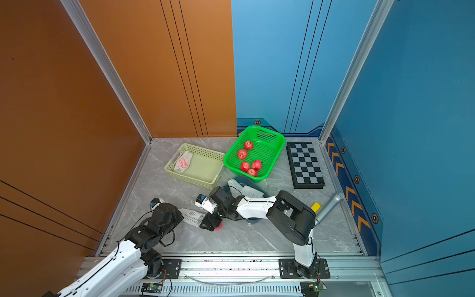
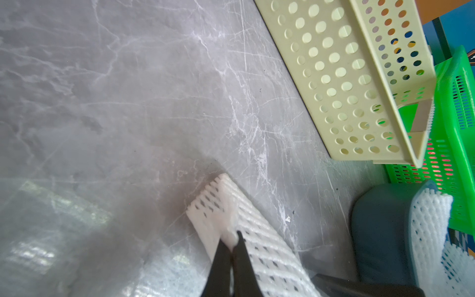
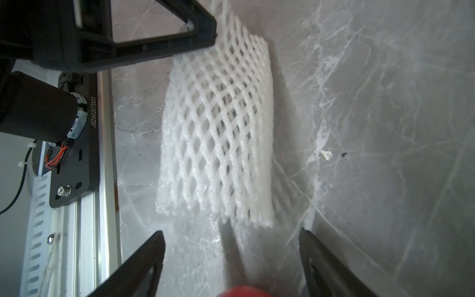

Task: Remove foam nets from apples
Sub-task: Remove the foam net from the apple, then pick up the apple from the center of the board.

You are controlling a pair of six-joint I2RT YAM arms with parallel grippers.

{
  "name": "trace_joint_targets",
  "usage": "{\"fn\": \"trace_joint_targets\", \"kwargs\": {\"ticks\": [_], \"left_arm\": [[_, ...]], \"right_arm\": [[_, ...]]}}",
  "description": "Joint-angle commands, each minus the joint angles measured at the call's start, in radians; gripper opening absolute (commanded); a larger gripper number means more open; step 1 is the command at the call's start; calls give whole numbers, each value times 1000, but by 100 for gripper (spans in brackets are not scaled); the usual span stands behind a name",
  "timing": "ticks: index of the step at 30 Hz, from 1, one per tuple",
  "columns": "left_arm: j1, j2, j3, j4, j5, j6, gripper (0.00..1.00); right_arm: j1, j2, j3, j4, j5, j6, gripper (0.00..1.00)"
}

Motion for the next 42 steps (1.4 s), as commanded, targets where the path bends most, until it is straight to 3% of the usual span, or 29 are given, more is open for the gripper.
{"fn": "trace_joint_targets", "kwargs": {"ticks": [1,6,23,32,38,42], "left_arm": [[11,1,22,11,17,20,0],[15,10,20,19,24,22,0],[26,56,21,76,50,31,0],[28,90,22,109,64,31,0],[27,79,19,119,80,45,0],[31,96,33,142,110,74,0]], "right_arm": [[4,-31,-3,-41,43,-21,83],[9,-70,-15,-48,89,-32,83],[39,-224,-111,-159,423,-49,89],[54,-207,-133,-172,456,-55,89],[69,-177,-96,-173,512,-57,81],[71,-185,-89,-186,518,-66,69]]}}
